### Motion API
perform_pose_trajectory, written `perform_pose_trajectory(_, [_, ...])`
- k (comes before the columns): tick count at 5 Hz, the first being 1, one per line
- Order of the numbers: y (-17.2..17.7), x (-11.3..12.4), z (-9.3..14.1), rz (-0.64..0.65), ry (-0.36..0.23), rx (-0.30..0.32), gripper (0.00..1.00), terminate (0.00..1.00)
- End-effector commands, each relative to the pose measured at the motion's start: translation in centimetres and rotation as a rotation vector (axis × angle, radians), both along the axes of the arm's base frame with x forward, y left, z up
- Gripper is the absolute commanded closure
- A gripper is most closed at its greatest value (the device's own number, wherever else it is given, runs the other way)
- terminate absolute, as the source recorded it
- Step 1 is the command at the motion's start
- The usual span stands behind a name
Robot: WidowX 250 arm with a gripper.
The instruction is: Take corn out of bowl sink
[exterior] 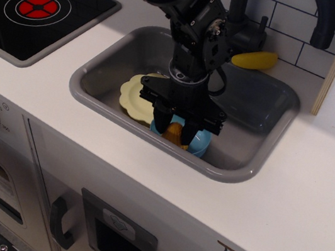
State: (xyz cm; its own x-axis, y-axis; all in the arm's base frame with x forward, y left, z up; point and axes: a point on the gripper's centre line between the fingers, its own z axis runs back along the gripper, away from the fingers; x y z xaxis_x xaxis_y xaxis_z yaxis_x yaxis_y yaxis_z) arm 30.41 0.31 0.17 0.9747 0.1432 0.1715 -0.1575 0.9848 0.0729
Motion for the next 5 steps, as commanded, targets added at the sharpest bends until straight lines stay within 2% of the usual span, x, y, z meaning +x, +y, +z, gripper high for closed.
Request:
perform_pose_trajectory(1, [-0.7, 2.0, 6.4, 0.134, -0.124, -0.025, 1.00, 0.00])
perform_pose_trajectory(2, [-1.6, 3.4, 6.7, 0.149, -0.117, -0.046, 1.00, 0.00])
perform_pose_trajectory(3, [-2.6, 5.0, 5.6, 0.171, -0.135, -0.040, 1.00, 0.00])
perform_pose_trajectory(4, [-3.8, 6.4, 5.1, 0.190, -0.128, -0.064, 1.00, 0.00])
perform_pose_trajectory(5, [-4.7, 7.1, 3.9, 0.199, -0.108, -0.052, 1.00, 0.00])
